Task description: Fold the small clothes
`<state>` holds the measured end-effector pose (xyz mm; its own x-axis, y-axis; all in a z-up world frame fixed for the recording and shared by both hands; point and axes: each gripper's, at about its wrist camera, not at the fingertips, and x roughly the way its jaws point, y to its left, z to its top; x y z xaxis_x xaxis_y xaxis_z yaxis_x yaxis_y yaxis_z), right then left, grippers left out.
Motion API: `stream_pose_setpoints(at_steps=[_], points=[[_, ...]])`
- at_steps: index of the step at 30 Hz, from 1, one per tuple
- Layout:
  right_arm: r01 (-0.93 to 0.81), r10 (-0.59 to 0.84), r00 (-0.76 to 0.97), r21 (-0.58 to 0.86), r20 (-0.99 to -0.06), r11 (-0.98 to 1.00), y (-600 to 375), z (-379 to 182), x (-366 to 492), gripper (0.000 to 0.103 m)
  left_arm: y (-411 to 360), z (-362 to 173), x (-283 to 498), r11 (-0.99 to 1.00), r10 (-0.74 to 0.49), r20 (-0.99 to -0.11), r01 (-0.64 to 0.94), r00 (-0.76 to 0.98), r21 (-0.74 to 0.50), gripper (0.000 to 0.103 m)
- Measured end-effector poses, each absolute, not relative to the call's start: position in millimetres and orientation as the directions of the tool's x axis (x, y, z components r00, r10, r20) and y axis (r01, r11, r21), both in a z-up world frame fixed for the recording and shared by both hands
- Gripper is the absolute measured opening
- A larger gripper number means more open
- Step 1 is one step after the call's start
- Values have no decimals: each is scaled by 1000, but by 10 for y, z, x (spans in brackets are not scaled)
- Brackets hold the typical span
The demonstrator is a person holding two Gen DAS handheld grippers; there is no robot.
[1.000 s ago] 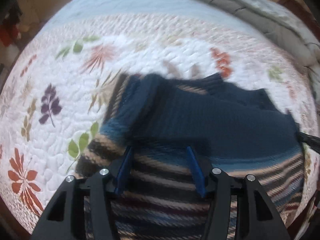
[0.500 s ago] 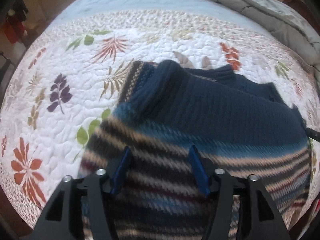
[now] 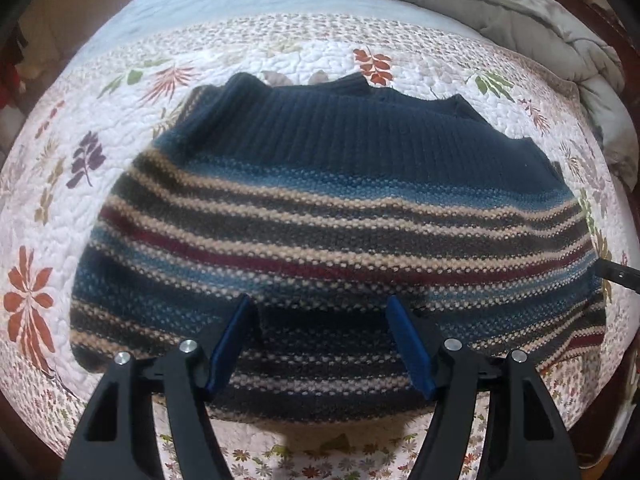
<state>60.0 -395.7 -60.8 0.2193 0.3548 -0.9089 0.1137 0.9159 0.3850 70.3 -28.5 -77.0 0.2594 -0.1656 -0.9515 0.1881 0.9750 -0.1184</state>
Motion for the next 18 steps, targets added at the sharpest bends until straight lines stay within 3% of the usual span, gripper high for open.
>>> stream_pose_setpoints(at_steps=[10, 18], points=[[87, 402, 213, 427, -891, 900, -3912, -992, 680, 75, -338, -869, 719, 977, -122, -952, 205, 282, -64, 81], [24, 444, 197, 457, -874, 889, -3774, -999, 714, 67, -396, -904, 626, 973, -97, -942, 231, 320, -21, 87]])
